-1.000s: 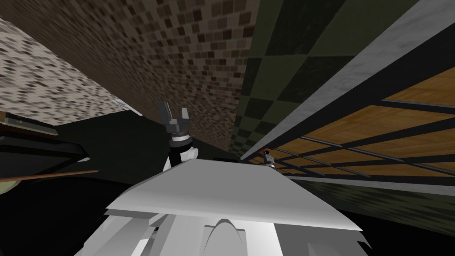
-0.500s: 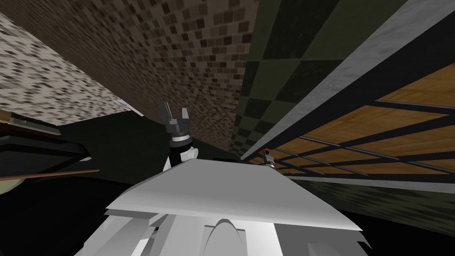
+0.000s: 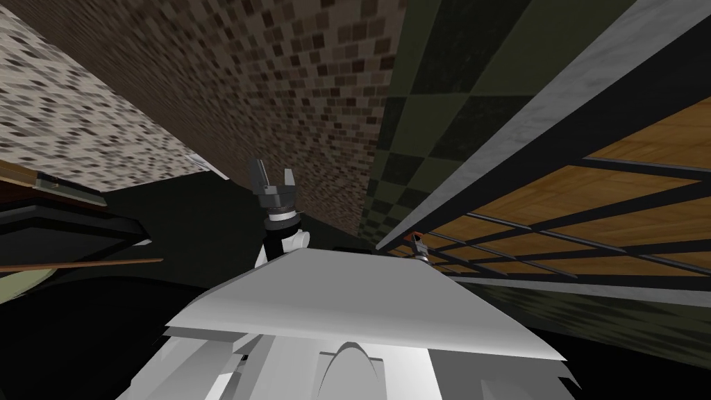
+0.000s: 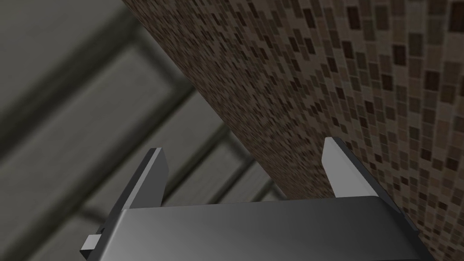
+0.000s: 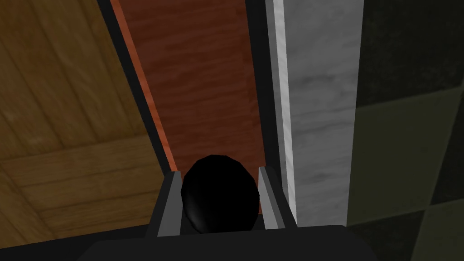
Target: Pull the door open
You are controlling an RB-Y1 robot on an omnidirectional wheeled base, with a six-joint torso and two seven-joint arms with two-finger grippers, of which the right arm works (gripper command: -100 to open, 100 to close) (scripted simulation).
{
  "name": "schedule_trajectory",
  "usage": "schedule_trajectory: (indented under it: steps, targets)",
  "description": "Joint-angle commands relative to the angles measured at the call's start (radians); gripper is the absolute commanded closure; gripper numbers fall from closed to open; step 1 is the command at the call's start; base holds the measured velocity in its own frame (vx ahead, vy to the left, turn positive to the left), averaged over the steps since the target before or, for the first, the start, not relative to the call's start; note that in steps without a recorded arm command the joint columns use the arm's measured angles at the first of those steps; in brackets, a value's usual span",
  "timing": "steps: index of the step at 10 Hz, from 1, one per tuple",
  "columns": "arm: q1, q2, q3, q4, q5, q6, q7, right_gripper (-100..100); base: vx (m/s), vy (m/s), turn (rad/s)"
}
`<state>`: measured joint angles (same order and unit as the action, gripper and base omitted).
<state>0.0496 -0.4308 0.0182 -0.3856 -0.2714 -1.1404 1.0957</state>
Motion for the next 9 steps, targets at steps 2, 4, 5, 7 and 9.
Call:
schedule_trajectory:
  steps: [2,4,5,7,9]
  targets:
    - [-0.002,0.004,-0.002,-0.004,-0.006,0.004,-0.069,100,-0.032,-0.022,0.038]
    - [-0.004,0.007,-0.005,-0.008,-0.012,0.009,-0.125,100,-0.039,-0.022,0.053]
    - [-0.004,0.007,-0.005,-0.008,-0.012,0.009,-0.134,100,-0.033,-0.015,0.026]
    - [-0.006,0.010,-0.007,-0.011,-0.018,0.014,-0.193,100,-0.034,-0.016,0.040]
    - [-0.007,0.012,-0.008,-0.014,-0.021,0.017,-0.233,100,-0.026,-0.012,0.031]
